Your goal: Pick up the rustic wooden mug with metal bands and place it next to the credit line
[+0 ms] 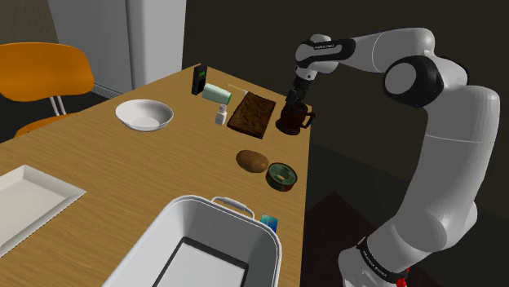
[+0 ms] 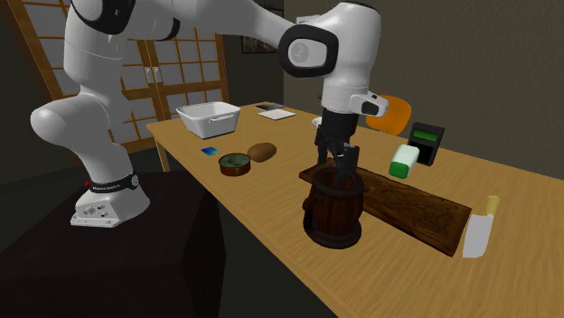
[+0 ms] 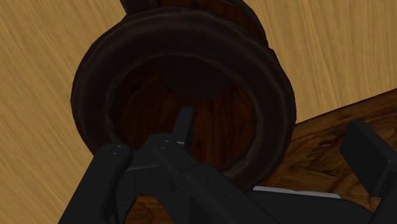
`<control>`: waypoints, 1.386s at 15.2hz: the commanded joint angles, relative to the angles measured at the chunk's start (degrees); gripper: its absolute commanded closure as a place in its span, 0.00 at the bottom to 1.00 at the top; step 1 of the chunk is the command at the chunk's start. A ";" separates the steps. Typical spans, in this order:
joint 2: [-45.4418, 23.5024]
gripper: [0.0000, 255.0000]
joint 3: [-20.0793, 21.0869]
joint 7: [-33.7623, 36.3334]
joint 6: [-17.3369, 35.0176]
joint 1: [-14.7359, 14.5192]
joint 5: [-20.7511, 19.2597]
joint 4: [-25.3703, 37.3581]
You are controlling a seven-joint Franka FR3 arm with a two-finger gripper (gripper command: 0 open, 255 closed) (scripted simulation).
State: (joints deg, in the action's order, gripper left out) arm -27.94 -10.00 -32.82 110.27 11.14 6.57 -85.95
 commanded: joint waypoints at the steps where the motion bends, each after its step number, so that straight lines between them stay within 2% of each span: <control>1: -0.38 0.00 0.06 -0.13 1.80 -0.02 0.12 -1.39; 9: -0.38 0.00 0.06 -0.13 1.79 -0.02 0.12 -1.38; 10: -0.38 1.00 0.06 -0.13 1.79 -0.02 0.12 -1.38; 19: -0.38 1.00 0.06 -0.13 1.80 -0.02 0.12 -1.39; 21: 0.10 1.00 0.00 -0.03 0.50 -0.03 0.01 -0.57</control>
State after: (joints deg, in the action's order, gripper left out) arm -28.04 -9.97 -32.94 111.40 11.13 6.62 -87.08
